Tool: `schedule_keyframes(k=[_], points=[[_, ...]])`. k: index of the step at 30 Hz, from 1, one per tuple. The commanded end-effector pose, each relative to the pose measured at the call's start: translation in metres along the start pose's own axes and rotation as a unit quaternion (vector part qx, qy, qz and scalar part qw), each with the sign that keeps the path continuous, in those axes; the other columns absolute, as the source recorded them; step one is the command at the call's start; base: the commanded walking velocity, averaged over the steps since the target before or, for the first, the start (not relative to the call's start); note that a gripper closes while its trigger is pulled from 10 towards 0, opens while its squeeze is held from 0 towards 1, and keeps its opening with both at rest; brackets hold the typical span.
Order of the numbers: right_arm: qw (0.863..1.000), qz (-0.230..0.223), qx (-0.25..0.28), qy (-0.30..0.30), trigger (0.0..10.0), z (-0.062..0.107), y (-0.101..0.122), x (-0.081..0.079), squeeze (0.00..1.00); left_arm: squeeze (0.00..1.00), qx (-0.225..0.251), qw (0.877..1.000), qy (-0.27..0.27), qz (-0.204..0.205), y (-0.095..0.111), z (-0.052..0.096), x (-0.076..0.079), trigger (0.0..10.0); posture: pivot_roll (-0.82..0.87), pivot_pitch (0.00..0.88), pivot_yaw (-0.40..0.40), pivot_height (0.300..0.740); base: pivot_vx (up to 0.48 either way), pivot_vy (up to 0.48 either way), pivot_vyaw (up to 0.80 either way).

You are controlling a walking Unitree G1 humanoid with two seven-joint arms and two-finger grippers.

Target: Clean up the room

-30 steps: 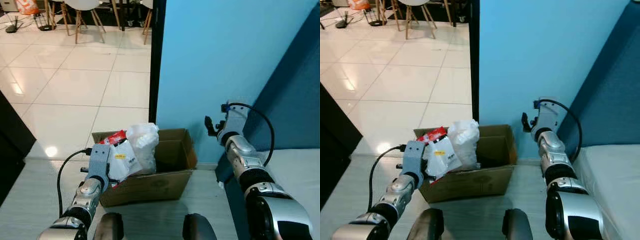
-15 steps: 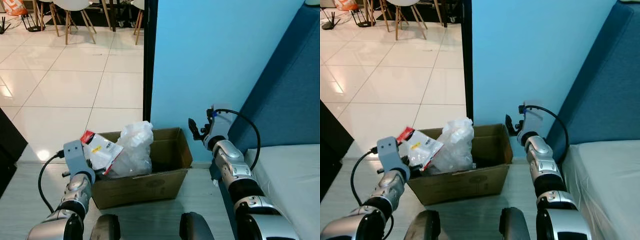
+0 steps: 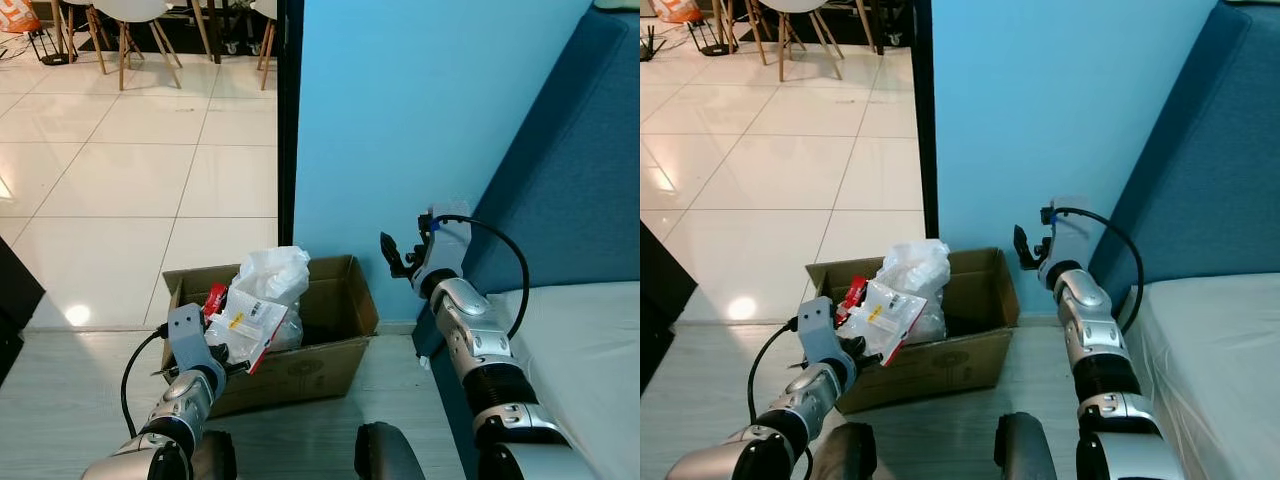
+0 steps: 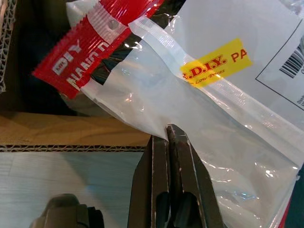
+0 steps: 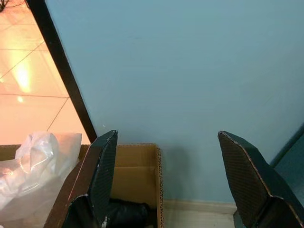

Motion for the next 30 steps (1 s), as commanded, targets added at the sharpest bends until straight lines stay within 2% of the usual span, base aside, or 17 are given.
schedule_keyframes(k=[1, 3, 4, 5, 6, 13, 17, 18, 20, 21, 22, 23, 25, 28, 30], points=[[1.0, -0.005, -0.006, -0.001, 10.0, 0.003, -0.003, 0.0, 0.0, 0.02, -0.002, 1.0, -0.012, -0.014, 0.001, -0.001, 0.006, 10.0, -0.06, 0.16, -0.099, 0.596, 0.0, 0.0, 0.0], [1.0, -0.006, -0.006, 0.0, 10.0, 0.004, -0.002, -0.001, 0.0, 0.02, 0.002, 1.0, -0.018, -0.025, 0.005, -0.002, 0.008, 10.0, -0.06, 0.164, -0.098, 0.596, 0.0, 0.0, 0.0], [1.0, -0.007, -0.006, 0.0, 10.0, 0.005, -0.002, -0.001, 0.0, 0.91, 0.004, 0.999, -0.018, -0.032, 0.008, -0.002, 0.007, 10.0, -0.06, 0.167, -0.098, 0.596, 0.0, 0.0, 0.0], [1.0, -0.007, -0.006, 0.0, 10.0, 0.005, -0.002, -0.001, 0.0, 0.91, 0.004, 0.999, -0.018, -0.032, 0.008, -0.002, 0.007, 10.0, -0.06, 0.167, -0.098, 0.596, 0.0, 0.0, 0.0], [1.0, -0.007, -0.007, 0.0, 10.0, 0.005, -0.002, -0.001, 0.0, 1.0, 0.006, 0.999, -0.018, -0.036, 0.01, -0.002, 0.007, 10.0, -0.06, 0.168, -0.099, 0.596, 0.0, 0.0, 0.0], [1.0, -0.01, -0.009, -0.003, 10.0, 0.009, -0.002, -0.001, 0.0, 1.0, 0.024, 0.996, 0.014, -0.083, 0.024, -0.002, -0.007, 10.0, -0.07, 0.172, -0.097, 0.596, 0.0, 0.0, 0.0], [1.0, -0.011, -0.009, -0.003, 10.0, 0.01, -0.002, -0.001, 0.0, 1.0, 0.02, 0.995, 0.023, -0.099, 0.024, -0.001, -0.012, 10.0, -0.07, 0.173, -0.097, 0.596, 0.0, 0.0, 0.0], [1.0, -0.011, -0.011, -0.003, 10.0, 0.011, -0.002, -0.001, 0.0, 1.0, 0.011, 0.991, 0.032, -0.129, 0.021, 0.0, -0.017, 10.0, -0.07, 0.173, -0.098, 0.596, 0.0, 0.0, 0.0], [1.0, -0.011, -0.011, -0.003, 10.0, 0.011, -0.002, -0.001, 0.0, 1.0, 0.011, 0.991, 0.032, -0.129, 0.021, 0.0, -0.017, 10.0, -0.07, 0.173, -0.098, 0.596, 0.0, 0.0, 0.0], [1.0, -0.011, -0.011, -0.003, 10.0, 0.011, -0.002, 0.0, 0.0, 0.68, 0.007, 0.989, 0.038, -0.14, 0.019, 0.001, -0.02, 10.0, -0.07, 0.173, -0.099, 0.596, 0.0, 0.0, 0.0], [1.0, -0.012, -0.012, -0.004, 10.0, 0.011, -0.002, 0.0, 0.0, 0.68, 0.005, 0.988, 0.041, -0.147, 0.018, 0.002, -0.022, 10.0, -0.07, 0.173, -0.099, 0.596, 0.0, 0.0, 0.0], [1.0, -0.012, -0.014, -0.004, 10.0, 0.012, -0.003, 0.0, 0.0, 0.0, 0.0, 0.985, 0.053, -0.163, 0.015, 0.004, -0.028, 10.0, -0.06, 0.172, -0.102, 0.596, 0.0, 0.0, 0.0], [1.0, -0.012, -0.015, -0.003, 10.0, 0.012, -0.003, -0.001, 0.0, 0.0, -0.009, 0.979, 0.066, -0.191, 0.009, 0.007, -0.037, 10.0, -0.06, 0.174, -0.101, 0.596, 0.0, 0.0, 0.0], [1.0, -0.011, -0.016, -0.002, 10.0, 0.012, -0.003, -0.001, 0.0, 0.0, -0.012, 0.977, 0.068, -0.201, 0.007, 0.008, -0.039, 10.0, -0.05, 0.174, -0.102, 0.596, 0.0, 0.0, 0.0], [1.0, -0.012, -0.016, -0.001, 10.0, 0.011, -0.003, -0.002, 0.0, 0.0, -0.019, 0.978, 0.064, -0.2, -0.001, 0.011, -0.043, 10.0, -0.04, 0.171, -0.104, 0.596, 0.0, 0.0, 0.0]])
Point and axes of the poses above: a point about 5 cm out from each wrist's last joint towards the gripper, its own z axis pointing back from the gripper into the wrist, its own y axis along the axis of the wrist's last joint, x = y × z, the point moved 4 cm from there along -z, pointing out of the wrist towards the gripper, and after that the axes turned 1 degree about z, right-handed, at the moved point
